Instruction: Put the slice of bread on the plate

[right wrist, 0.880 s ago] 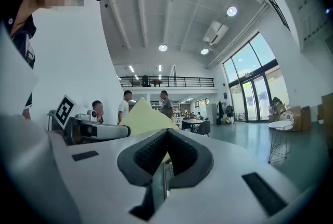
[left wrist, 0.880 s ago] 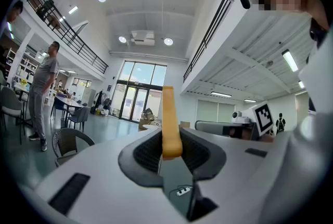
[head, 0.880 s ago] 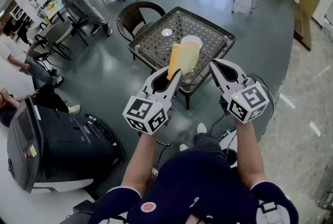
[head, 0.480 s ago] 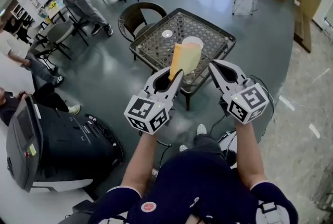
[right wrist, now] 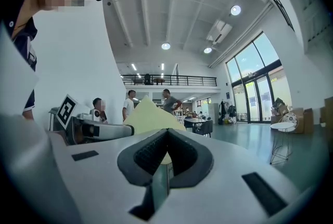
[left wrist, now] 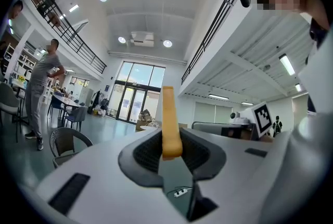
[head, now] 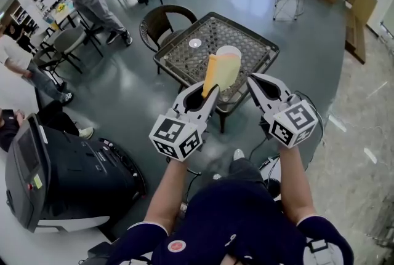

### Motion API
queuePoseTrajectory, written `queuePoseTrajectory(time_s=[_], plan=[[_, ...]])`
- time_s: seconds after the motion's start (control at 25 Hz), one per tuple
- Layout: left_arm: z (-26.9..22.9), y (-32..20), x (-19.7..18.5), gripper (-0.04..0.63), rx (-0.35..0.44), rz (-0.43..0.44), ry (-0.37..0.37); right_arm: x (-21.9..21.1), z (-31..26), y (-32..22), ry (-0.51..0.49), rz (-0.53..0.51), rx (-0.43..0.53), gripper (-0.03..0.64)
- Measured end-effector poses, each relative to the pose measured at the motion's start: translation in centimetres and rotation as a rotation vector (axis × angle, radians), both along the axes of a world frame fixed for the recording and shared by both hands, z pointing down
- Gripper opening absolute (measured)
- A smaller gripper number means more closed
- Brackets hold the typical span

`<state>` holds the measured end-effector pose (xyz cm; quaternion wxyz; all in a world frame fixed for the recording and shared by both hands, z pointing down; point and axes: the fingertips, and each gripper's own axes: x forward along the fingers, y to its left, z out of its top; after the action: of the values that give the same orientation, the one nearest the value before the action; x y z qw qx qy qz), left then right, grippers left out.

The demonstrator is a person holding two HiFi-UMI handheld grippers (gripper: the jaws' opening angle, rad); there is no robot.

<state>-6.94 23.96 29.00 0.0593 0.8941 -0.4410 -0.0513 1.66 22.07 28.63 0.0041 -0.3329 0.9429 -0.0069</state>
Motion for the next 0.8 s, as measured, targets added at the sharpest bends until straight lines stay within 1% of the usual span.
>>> queuePoseTrajectory(time_s=[0.2,0.4,0.64,0.8], plan=[[0.2,-0.5,-0.8,0.089,-0.008,0.001,0.019,-0.6,-0.1,-0.4,0.015,0.001,-0.006,0.006],[0.2,-1.7,-0.9,0.089,-0.002,0.006,0.020,-0.8,-0.1,-1.6,0.018,-0.003,-0.002,0.006],[1.0,-4.9,-0.7,0.089,-0.017,-0.005,0.014,-0.2,0.7,-4.7,0.008,-0.009,-0.013,0.006],[1.6,-7.8,-0.1,0.089,-0.037,-0.014,0.008,0.9,1.4,-7.6,-0.001,-0.011,-0.030,0.006]])
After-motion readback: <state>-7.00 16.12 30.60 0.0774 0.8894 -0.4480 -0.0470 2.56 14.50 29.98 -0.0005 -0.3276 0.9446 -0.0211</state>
